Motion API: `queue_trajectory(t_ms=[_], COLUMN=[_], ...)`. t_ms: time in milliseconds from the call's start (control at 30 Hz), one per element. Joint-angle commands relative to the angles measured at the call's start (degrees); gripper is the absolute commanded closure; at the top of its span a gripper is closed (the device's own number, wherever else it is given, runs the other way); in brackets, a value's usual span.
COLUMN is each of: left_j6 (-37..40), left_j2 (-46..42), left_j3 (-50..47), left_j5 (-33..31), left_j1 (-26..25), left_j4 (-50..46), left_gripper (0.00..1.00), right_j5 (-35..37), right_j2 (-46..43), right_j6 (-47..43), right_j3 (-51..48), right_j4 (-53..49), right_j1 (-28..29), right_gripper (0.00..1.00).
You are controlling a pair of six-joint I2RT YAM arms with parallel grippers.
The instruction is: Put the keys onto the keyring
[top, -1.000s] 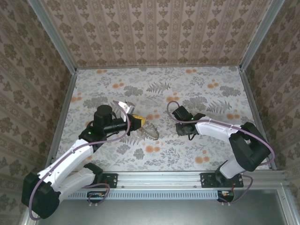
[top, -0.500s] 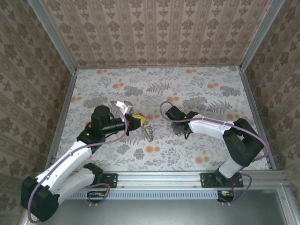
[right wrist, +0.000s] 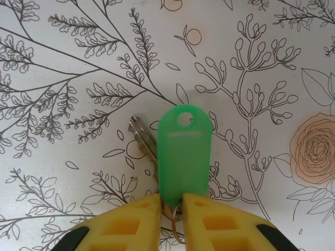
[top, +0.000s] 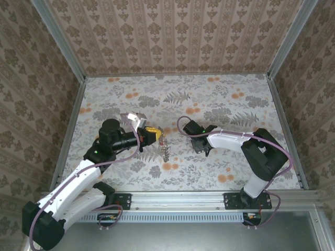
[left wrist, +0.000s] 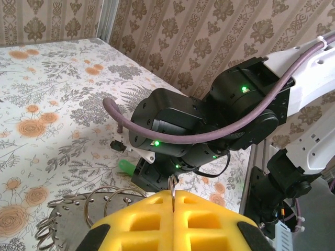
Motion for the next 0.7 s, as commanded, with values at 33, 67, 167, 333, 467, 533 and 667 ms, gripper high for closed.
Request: queue_trajectory(t_ms=[33,67,167,333,467,533,667], left_j6=[-1.4,-1.4,-1.4,-1.8,-2.0,-2.0,-2.3], left_j2=[-1.1,-1.2,-1.4,-1.6,-1.8,-2.1,-2.9], left_j3=[-0.4,-0.4,-0.4,-0.6,-0.6,-0.6,-0.9], left_j5=[1.6,1.6,1.6,1.9,1.8,1.8,1.6], left_j1=[0.5,0.5,0.5,0.5,0.5,0.6,0.6], left_j4=[3.6,3.6,3.5,4.2,4.2,4.2,4.4], left_gripper=[1.00,1.00,1.00,1.00,1.00,1.00,1.00], right_j5=[1.3,1.3,1.0,0.6,-0.6,-1.0,-0.7], right_j2=[1.1,1.1,0.6,-0.4,-1.2,-1.3,-1.5], right_j6=[0.4,0.6,0.8,1.2,2.3,2.9,3.4], right_j3=[-0.3,-0.3,-0.7,-1.3,-2.6,-3.5,-3.9], right_j4=[-2.4,-2.4,-2.3,-2.4,-1.8,-1.8,-1.8], right_j1=[0.4,0.4,0.4,0.4,0.4,0.4,0.5], right_gripper=[0.84,0.85,0.86,0.85,0.80,0.79,0.78])
